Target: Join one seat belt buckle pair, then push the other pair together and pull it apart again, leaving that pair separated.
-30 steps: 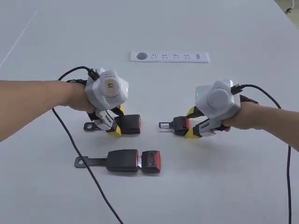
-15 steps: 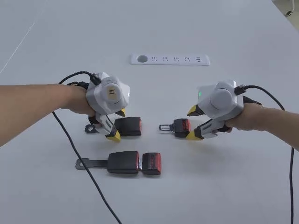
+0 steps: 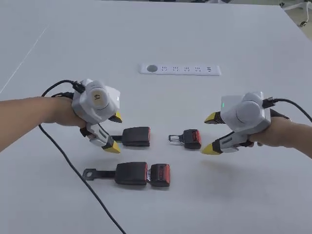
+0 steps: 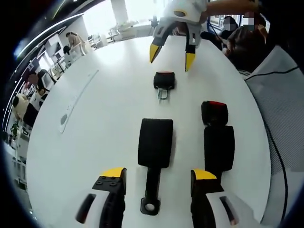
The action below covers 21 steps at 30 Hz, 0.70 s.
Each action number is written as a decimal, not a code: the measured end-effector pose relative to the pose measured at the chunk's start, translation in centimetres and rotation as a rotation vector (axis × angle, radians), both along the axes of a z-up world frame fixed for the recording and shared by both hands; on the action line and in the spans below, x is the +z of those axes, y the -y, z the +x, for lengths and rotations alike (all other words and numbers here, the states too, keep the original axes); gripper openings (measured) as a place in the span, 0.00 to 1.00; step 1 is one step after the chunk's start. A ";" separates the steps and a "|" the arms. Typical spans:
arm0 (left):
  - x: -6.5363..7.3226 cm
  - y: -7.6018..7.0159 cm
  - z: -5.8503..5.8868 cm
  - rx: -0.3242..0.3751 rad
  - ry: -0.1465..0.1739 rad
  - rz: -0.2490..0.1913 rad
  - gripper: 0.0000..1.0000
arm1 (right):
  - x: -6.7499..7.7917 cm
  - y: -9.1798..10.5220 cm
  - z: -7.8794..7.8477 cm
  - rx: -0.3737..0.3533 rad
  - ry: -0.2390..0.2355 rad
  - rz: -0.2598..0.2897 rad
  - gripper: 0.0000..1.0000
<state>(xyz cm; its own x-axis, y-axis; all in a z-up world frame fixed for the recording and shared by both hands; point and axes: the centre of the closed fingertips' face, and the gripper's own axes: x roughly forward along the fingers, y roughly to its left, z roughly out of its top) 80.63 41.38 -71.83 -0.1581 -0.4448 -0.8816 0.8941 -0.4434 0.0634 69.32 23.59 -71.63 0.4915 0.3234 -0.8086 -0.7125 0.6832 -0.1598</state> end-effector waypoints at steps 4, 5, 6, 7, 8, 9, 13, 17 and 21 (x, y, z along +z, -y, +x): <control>0.7 -1.0 -0.1 0.067 -0.038 -0.052 0.59 | 0.6 -0.5 -0.7 -0.022 0.019 0.030 0.52; 0.9 -1.1 -0.1 0.079 -0.038 -0.070 0.60 | 0.6 -0.4 -0.9 -0.026 0.023 0.031 0.52; 1.1 -1.2 0.0 0.092 -0.040 -0.085 0.61 | 0.8 -0.4 -1.0 -0.039 0.031 0.042 0.53; 1.4 -1.6 0.0 0.115 -0.047 -0.103 0.62 | 0.9 -0.5 -1.1 -0.052 0.038 0.054 0.53; 1.8 -1.6 0.1 0.139 -0.055 -0.132 0.63 | 1.0 -0.5 -1.3 -0.065 0.043 0.066 0.54; 2.0 -1.7 0.0 0.152 -0.064 -0.146 0.64 | 1.1 -0.5 -1.4 -0.071 0.047 0.074 0.54; 2.8 -2.8 0.3 0.233 -0.086 -0.215 0.68 | 1.5 -0.7 -2.3 -0.126 0.060 0.120 0.56; 3.4 -4.0 -0.1 0.291 -0.125 -0.263 0.72 | 1.8 -1.0 -3.3 -0.162 0.075 0.150 0.59; 4.1 -5.0 -0.5 0.336 -0.136 -0.330 0.74 | 2.3 -1.4 -4.0 -0.210 0.106 0.192 0.63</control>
